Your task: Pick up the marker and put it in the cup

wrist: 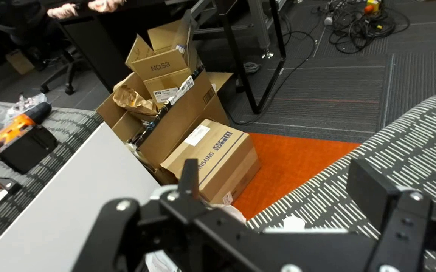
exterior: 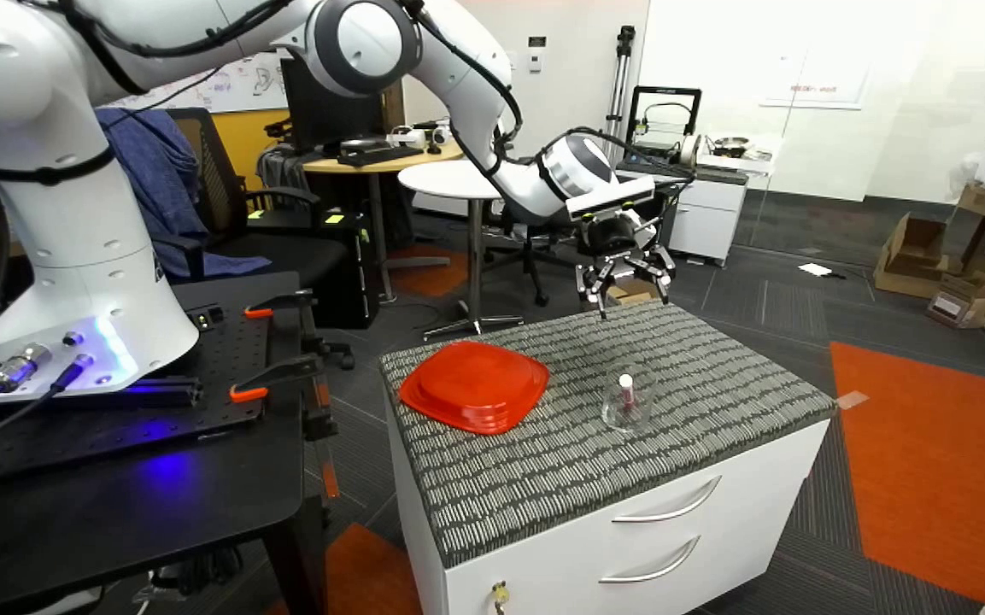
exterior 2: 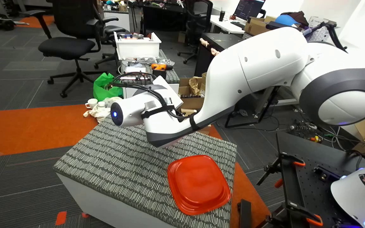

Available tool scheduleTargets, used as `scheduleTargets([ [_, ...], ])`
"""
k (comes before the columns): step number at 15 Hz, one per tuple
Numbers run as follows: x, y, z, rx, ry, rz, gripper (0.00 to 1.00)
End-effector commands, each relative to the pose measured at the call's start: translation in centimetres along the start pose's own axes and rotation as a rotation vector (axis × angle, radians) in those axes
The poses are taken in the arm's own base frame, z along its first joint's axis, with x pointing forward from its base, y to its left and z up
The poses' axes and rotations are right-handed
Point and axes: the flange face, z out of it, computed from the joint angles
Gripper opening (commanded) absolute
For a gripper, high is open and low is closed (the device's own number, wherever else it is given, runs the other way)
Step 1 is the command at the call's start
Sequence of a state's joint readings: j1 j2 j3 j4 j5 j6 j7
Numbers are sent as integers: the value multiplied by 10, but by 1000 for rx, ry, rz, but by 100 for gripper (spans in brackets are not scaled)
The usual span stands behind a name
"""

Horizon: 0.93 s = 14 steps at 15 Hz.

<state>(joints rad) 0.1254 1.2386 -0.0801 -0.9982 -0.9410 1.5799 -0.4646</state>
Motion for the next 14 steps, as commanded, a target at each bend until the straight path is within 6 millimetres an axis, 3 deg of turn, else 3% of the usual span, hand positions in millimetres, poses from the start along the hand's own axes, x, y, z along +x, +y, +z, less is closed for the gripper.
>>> scheduleTargets([
  [1, -24, -8, -24, 86, 88, 128, 100],
  [7, -18, -19, -60, 221, 334, 286, 100],
  [14, -10, -20, -81, 262, 685, 495, 100],
])
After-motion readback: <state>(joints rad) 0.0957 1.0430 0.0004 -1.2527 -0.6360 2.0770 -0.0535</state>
